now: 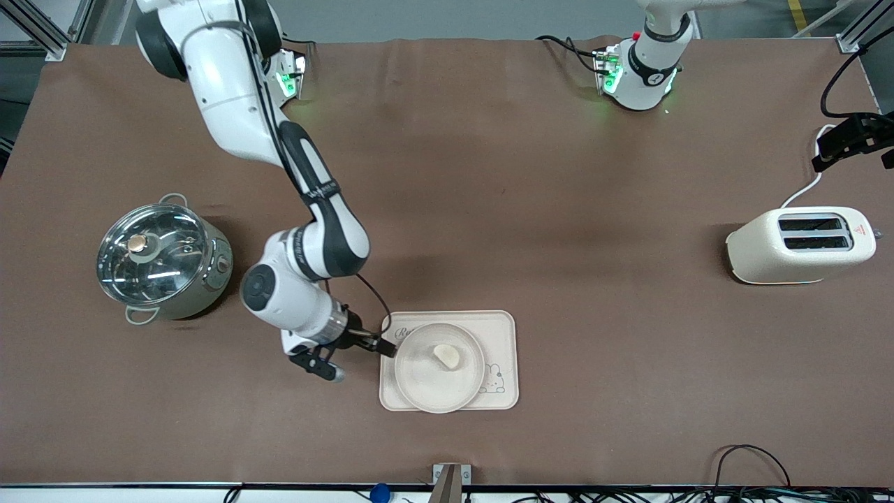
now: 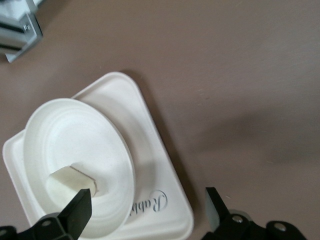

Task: Place bun in plate and plate on tray

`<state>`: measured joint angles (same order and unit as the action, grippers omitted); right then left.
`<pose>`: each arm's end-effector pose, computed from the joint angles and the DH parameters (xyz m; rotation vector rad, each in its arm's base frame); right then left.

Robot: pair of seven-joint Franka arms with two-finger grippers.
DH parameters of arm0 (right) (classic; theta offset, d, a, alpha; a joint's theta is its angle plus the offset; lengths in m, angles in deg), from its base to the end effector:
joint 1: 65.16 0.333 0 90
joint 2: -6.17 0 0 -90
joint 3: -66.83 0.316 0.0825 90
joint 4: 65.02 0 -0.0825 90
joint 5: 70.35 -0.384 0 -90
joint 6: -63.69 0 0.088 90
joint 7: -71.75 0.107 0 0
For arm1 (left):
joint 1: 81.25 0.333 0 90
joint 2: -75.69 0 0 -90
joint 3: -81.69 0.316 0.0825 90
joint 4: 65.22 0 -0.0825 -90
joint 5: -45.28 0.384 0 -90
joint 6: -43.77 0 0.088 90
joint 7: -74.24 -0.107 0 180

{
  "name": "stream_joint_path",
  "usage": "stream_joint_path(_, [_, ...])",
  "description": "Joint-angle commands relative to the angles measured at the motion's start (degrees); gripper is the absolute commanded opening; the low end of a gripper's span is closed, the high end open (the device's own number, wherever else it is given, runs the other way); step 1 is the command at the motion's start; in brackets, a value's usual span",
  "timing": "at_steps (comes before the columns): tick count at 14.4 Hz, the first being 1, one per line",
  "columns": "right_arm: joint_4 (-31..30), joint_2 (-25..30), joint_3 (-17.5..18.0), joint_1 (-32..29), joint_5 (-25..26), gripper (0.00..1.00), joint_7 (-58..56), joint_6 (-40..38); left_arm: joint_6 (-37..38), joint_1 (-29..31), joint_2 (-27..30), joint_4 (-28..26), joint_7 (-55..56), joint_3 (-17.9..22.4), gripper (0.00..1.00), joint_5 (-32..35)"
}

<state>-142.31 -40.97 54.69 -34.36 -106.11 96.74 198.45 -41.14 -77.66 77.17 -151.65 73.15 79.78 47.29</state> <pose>0.7028 0.2873 0.2593 -2.6904 0.5833 -0.0868 0.5371 0.0195 0.6600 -3.1057 -0.0208 0.0024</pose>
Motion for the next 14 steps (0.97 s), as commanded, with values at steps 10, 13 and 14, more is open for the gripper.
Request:
stream_joint_path(10, [-8.23, 30.68, -9.30, -4.58, 23.71, 1.00, -5.81, -31.37, -1.39, -0.61, 0.01, -0.14, -0.84, -0.28, 1.00, 0.63])
stream_joint_path(13, [-8.76, 38.15, -8.86, -9.69, 27.65, 1.00, -9.51, -39.73, -1.75, -0.78, 0.01, -0.14, -0.84, -0.28, 1.00, 0.63])
stream_joint_path(14, [-9.54, 40.87, -8.86, -10.92, 30.10, 1.00, -11.70, -41.40, -1.75, -0.78, 0.01, -0.14, -0.84, -0.28, 1.00, 0.63])
